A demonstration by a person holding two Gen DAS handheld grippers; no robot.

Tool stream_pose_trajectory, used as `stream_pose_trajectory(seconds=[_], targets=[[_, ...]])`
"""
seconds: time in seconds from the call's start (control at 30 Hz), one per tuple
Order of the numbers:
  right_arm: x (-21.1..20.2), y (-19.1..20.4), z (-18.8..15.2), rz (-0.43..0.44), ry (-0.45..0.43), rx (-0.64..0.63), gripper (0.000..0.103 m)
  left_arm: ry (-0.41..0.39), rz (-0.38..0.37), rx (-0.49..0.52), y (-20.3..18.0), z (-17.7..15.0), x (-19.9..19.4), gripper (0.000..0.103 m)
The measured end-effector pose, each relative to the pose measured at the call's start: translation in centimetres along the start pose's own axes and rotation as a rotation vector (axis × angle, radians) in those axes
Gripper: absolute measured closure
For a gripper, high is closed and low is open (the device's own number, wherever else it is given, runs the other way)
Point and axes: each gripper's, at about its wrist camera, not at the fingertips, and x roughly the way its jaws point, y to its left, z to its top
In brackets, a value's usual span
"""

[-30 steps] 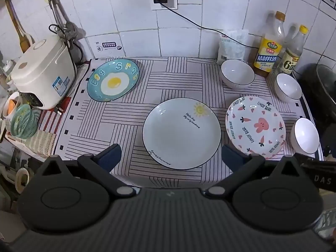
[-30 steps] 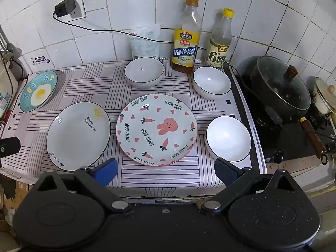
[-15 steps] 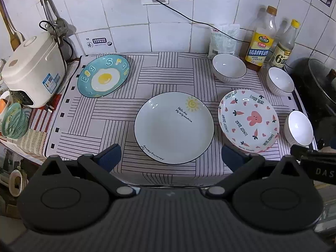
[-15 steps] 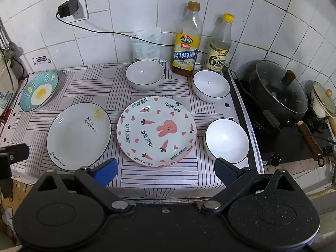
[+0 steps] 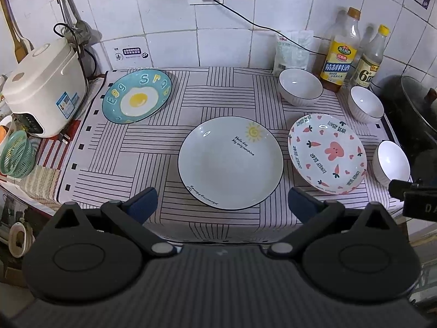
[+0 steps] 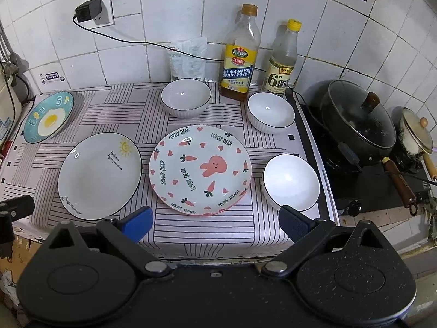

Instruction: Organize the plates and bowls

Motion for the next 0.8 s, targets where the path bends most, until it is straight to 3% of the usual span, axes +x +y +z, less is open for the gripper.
stream_pose_trajectory(seconds=[0.8], targets=[[0.37, -0.3, -0.67, -0.002, 0.015, -0.002, 0.003, -0.031, -0.016, 0.009, -0.27, -0.38, -0.54, 0.0]])
